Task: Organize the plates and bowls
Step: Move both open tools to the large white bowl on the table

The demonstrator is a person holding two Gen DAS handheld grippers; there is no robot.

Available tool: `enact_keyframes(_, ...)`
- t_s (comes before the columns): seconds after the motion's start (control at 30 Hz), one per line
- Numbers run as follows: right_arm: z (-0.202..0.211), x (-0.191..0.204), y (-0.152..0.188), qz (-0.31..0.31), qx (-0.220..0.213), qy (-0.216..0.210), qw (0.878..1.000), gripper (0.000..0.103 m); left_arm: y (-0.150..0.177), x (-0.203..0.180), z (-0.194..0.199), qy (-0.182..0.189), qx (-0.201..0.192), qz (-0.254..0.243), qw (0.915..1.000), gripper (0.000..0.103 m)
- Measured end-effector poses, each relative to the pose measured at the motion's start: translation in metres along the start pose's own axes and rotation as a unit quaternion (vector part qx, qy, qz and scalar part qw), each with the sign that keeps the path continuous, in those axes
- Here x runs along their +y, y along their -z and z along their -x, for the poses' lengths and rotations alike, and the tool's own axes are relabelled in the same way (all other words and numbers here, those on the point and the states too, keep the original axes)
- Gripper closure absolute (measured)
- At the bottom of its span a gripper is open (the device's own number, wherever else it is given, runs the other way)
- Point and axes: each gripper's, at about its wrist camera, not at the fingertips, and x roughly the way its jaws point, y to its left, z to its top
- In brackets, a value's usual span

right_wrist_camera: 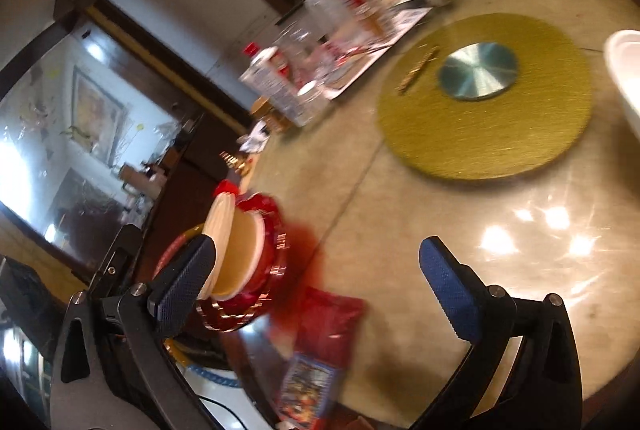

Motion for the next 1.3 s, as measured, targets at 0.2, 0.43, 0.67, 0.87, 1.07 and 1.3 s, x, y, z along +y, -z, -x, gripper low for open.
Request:
enact_keyframes(0.2,0.028,-0.035,0.001,0.003,0.003,0.079,0.997,0.000,0.013,-0.061,-0.019,0.083,0.046,-0.056,0.9939,0.000)
enact_keyframes(0.43,0.084,-0.084,-0.001,-0.039,-0.027,0.119,0.992,0.000,0.019,-0.103,-0.033,0.139,0.086,-0.056,0.9850,0.000)
enact_keyframes(0.67,0.143,-0.127,-0.005,-0.123,-0.074,0.114,0.983,0.000,0.028,-0.140,-0.079,0.178,0.176,-0.030,0.9677,0.000)
enact_keyframes(0.87,0.167,-0.186,-0.002,-0.238,-0.094,0.103,0.961,0.000,0.044,-0.189,-0.107,0.219,0.240,-0.032,0.9453,0.001)
enact_keyframes(1.07,0.171,-0.213,-0.009,-0.279,-0.111,0.094,0.949,0.000,0.039,-0.230,-0.118,0.224,0.231,-0.030,0.9463,0.001)
enact_keyframes(1.3,0.172,-0.233,-0.024,-0.306,-0.169,0.073,0.934,0.001,0.046,-0.274,-0.140,0.213,0.236,-0.037,0.9472,0.001)
